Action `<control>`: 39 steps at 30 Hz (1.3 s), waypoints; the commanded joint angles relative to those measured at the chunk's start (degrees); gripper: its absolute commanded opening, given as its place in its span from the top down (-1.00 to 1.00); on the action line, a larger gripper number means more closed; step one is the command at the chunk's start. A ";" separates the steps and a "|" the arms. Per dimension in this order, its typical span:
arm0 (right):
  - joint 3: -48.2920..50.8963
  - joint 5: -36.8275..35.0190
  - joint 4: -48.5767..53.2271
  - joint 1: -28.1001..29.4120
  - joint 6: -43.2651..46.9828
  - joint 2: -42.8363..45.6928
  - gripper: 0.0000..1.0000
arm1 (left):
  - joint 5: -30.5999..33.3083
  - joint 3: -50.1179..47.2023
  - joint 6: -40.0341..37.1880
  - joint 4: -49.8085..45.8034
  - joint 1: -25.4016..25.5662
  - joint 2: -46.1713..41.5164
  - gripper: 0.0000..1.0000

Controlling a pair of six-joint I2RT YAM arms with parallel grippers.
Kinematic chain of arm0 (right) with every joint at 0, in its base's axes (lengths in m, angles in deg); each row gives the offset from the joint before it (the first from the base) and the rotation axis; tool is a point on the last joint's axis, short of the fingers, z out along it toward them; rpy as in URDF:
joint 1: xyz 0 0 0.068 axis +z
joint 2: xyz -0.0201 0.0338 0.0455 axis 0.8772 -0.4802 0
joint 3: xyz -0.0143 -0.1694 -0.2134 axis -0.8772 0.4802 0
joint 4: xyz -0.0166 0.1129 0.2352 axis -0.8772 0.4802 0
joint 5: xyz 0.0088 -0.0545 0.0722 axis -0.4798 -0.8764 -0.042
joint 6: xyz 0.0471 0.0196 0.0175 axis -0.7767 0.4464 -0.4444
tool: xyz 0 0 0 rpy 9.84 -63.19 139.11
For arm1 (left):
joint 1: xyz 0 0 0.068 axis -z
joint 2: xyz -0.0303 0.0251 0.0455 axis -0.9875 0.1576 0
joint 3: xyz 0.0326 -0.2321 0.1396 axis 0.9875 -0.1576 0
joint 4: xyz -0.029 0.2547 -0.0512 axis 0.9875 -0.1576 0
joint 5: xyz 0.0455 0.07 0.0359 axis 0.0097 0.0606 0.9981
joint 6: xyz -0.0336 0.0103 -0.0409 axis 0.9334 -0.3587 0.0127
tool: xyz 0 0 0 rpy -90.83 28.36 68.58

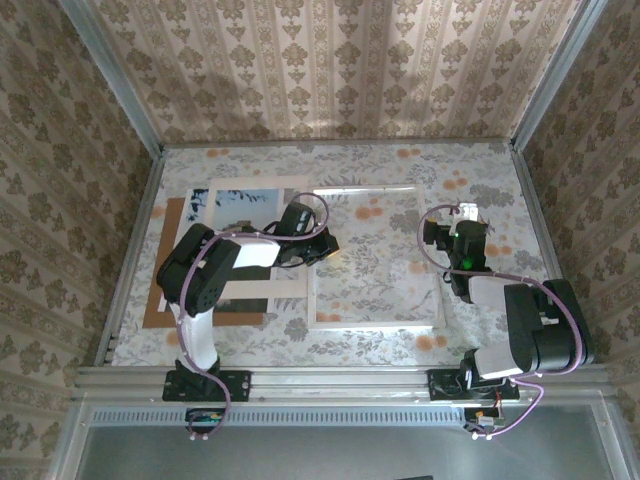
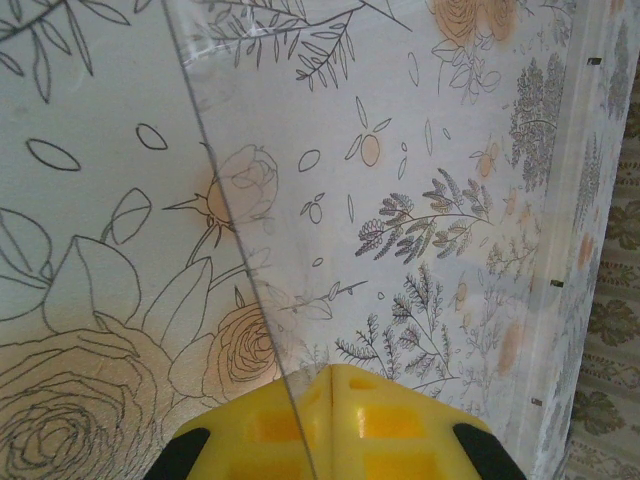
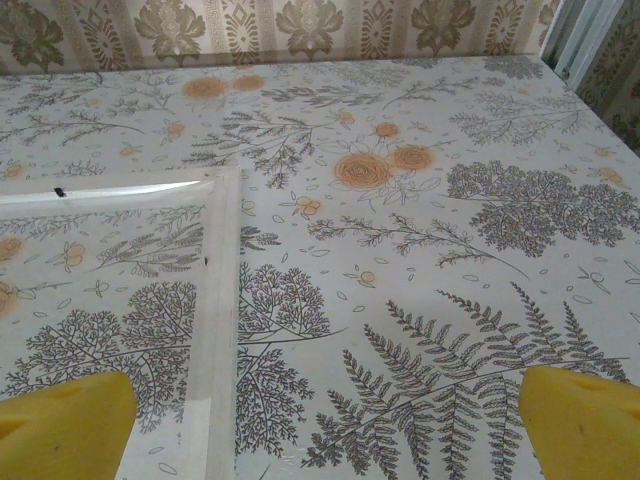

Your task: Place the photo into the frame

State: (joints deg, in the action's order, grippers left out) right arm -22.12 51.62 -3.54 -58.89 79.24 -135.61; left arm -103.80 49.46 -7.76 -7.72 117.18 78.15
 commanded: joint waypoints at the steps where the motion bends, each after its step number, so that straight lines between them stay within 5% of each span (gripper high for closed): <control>1: -1.50 0.76 0.47 0.31 0.52 0.87 -1.00 | -1.29 -0.26 -1.66 -1.74 -0.50 -1.96 1.00; 39: -1.61 0.94 0.50 0.40 0.63 0.82 -1.00 | -1.99 0.80 -3.09 -3.53 -1.05 -1.43 1.00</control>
State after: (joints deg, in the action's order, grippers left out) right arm -22.17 51.64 -3.54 -58.78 79.27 -135.61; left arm -104.19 49.48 -9.26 -9.68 116.40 78.08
